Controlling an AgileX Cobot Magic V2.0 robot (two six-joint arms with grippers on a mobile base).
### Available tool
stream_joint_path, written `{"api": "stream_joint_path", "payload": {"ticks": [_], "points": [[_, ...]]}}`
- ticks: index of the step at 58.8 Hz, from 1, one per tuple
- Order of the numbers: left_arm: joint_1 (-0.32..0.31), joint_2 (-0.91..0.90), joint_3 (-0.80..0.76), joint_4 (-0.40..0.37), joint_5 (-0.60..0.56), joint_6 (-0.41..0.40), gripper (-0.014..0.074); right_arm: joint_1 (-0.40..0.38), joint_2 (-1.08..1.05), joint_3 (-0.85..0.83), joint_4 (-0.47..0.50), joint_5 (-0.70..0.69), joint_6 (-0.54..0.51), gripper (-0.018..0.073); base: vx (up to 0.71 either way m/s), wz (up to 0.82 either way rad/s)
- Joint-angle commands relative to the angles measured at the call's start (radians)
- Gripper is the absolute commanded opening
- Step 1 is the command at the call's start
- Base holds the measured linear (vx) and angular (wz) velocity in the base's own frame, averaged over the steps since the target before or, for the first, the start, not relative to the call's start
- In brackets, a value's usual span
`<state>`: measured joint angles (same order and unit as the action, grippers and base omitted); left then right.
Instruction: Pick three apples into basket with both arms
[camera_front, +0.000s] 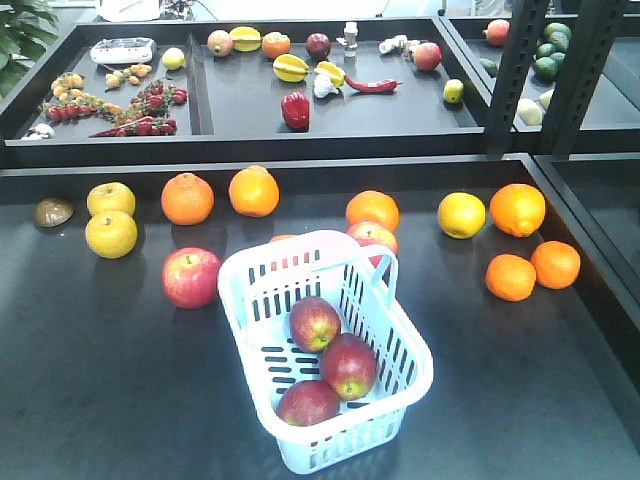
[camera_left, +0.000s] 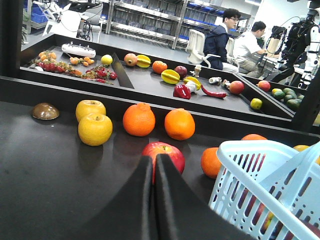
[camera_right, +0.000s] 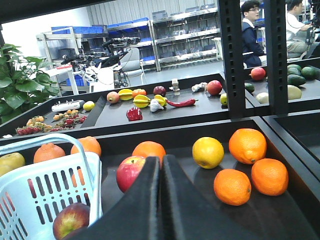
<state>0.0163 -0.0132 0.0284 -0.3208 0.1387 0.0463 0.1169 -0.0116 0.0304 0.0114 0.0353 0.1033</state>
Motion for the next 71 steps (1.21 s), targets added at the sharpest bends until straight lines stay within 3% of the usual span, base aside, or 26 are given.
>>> {"api": "stream_joint_path", "payload": {"ticks": [1,71], "points": [[0.001,-0.012,-0.025,-0.004,-0.065,-0.010,-0.0006,-0.007,-0.012,0.013,-0.005,-0.084,-0.013,-0.0005,0.00,0.00],[0.001,-0.012,-0.025,-0.004,-0.065,-0.010,-0.0006,-0.007,-0.012,0.010,0.000,-0.059,0.016,-0.0005,0.00,0.00]]}}
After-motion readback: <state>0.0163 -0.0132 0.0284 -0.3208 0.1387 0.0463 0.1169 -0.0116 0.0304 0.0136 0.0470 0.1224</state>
